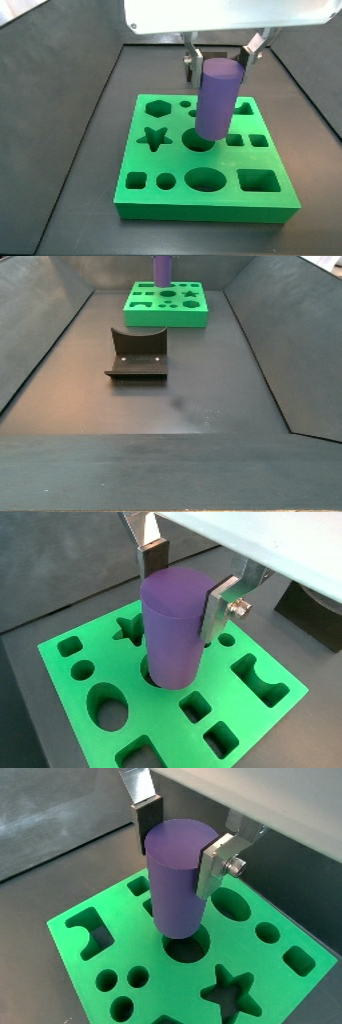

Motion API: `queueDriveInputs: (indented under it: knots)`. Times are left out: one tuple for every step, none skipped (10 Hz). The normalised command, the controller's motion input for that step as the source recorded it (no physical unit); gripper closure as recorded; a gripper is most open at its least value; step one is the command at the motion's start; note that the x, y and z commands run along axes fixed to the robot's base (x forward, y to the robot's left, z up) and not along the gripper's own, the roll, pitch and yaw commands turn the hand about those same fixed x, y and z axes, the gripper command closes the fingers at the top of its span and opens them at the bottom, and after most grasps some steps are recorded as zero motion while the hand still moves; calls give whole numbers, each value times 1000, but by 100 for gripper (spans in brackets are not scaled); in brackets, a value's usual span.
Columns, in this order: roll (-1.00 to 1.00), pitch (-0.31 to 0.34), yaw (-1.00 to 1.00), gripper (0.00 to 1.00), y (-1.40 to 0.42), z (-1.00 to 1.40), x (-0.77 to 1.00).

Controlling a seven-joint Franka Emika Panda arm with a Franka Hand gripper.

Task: Pick up the round object. Move up. Move to above the board. Insert the round object.
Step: Insert the round object.

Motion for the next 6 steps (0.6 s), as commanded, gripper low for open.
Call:
queueDriveInputs:
  knots:
    - [167,-30,131,100,0,-369,0]
    - [169,-27,171,100,0,-380,0]
    - [149,-37,180,100,0,-371,0]
    - [166,-27,169,100,0,-391,0]
    - [180,-23,140,100,0,-426,-11]
    - [166,-30,63,100,0,-431,-114]
